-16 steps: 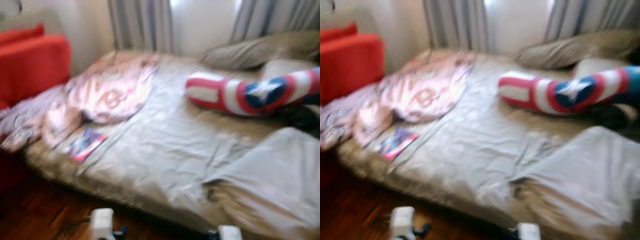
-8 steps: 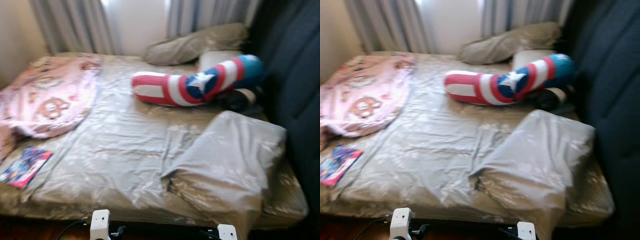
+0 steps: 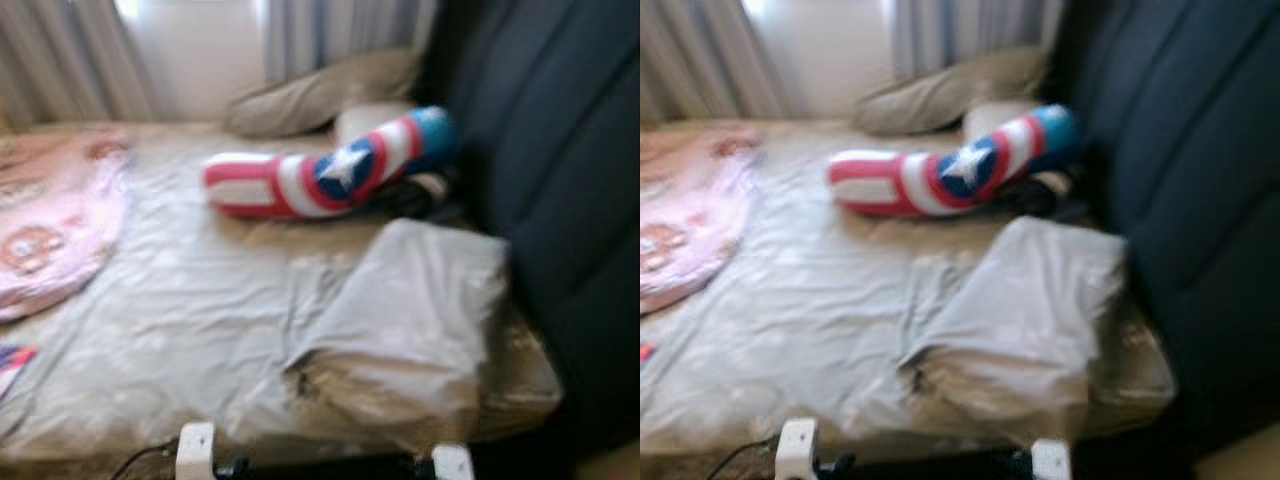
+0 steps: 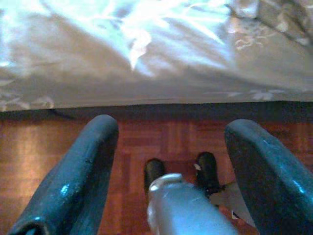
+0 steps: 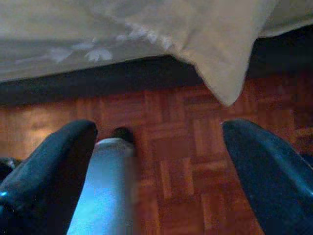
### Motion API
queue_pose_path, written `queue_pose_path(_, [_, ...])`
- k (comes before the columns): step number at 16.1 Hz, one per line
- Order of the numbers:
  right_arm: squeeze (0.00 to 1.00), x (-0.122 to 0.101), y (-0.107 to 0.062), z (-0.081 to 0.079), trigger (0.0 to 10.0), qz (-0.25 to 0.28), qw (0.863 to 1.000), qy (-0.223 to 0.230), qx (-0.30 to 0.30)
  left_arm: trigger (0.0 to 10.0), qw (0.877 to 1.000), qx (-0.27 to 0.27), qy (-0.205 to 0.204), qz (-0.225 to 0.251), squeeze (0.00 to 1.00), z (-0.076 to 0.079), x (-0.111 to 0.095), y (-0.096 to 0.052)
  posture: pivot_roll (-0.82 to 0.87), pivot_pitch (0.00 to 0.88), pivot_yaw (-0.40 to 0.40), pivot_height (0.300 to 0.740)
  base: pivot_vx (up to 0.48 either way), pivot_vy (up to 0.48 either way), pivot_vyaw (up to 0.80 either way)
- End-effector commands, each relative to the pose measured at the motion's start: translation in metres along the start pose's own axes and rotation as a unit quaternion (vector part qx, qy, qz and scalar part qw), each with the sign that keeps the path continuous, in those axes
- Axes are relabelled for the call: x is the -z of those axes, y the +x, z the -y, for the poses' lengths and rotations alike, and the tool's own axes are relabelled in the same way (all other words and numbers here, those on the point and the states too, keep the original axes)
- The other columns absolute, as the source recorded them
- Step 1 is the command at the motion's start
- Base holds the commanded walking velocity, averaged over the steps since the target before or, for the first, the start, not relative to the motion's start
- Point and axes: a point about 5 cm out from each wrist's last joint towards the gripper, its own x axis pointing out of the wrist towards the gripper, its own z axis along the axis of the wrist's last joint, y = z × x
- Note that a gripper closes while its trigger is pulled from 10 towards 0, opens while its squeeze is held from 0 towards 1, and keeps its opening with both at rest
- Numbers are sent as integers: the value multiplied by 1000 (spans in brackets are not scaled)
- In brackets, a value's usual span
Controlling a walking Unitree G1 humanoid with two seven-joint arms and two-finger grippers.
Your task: Clean up the room
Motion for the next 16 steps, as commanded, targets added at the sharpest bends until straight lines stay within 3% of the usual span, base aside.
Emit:
queue_pose_path(1, [0,0,0,1,10000,1,1000,1,0,10000,1000,-3,3,-14,0,-3,6,-2,0,0,-1,740,0,0,0])
queue_pose_path(10, [0,-1,0,1,10000,10,1000,9,-3,10000,1000,5,8,-6,0,2,2,0,-1,0,-3,740,0,0,0])
queue_pose_path(16, [0,-2,0,1,10000,13,1000,11,-4,10000,1000,8,10,-5,0,3,2,0,-1,0,-3,740,0,-419,0])
